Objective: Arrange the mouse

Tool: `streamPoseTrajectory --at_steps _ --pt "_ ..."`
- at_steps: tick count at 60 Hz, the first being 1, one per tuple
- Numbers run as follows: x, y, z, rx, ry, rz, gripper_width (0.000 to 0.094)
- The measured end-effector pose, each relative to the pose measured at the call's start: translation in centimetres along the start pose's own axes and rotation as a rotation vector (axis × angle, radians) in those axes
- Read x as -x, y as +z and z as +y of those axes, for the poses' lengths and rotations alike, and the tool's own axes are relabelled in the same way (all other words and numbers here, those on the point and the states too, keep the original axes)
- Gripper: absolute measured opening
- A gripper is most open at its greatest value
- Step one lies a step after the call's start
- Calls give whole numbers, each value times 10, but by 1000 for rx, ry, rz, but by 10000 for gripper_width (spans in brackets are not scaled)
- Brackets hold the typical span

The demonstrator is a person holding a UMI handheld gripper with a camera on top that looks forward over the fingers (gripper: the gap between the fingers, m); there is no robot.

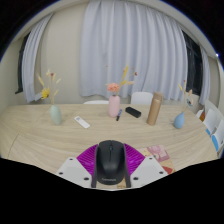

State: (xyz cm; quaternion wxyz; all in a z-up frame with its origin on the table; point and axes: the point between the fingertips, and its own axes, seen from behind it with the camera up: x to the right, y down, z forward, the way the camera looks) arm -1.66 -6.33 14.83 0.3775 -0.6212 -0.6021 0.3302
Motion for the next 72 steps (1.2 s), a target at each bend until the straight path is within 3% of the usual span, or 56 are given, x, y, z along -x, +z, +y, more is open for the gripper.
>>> streamPoseTrajectory --at_steps 7,14,34,40,41,43,45,47,61,72 --pt "-72 33 16 17 -40 48 380" --pt "-116 66 65 101 -60 53 378" --pt "-139 94 133 195 3 0 383" --pt "-138 93 137 201 1 -12 522" --pt "-139 93 137 202 1 -9 576" --pt "-141 90 134 199 2 -1 772" --pt "-143 87 131 193 2 8 879" --pt "-144 81 126 188 5 15 831" --pt "-117 -7 90 125 14 -21 863" --pt "-63 -111 104 144 21 -66 858"
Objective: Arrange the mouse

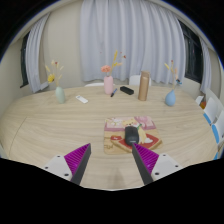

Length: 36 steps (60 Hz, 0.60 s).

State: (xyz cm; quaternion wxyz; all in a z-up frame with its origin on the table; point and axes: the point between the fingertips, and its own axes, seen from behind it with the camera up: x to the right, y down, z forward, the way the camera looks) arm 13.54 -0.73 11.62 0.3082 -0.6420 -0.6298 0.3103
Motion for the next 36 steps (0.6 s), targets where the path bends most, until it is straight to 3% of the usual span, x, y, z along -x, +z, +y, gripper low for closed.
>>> streamPoseTrajectory --at_steps 19,36 --pt "70 -87 73 53 -20 -37 855" --pt "74 -100 71 29 -45 20 858"
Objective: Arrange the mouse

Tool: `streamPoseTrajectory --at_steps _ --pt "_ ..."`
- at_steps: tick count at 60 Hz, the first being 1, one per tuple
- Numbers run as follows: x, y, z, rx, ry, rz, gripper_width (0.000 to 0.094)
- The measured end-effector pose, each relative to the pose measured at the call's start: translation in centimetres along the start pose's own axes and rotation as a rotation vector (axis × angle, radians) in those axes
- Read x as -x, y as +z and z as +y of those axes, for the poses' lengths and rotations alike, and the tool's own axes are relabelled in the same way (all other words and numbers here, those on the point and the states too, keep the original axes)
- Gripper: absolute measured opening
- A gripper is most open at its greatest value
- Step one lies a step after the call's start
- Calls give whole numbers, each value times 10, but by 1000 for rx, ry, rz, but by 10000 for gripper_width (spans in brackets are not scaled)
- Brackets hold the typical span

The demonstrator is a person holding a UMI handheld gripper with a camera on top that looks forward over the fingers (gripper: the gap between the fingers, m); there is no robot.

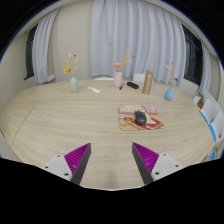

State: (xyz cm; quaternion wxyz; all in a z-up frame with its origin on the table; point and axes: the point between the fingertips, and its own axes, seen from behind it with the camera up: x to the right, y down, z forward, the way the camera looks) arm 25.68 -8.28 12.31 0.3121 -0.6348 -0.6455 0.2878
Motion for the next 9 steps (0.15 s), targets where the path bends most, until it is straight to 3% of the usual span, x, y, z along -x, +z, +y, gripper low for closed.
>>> streamPoseTrajectory --at_steps 9 --pt "0 1 0 -14 -53 13 855"
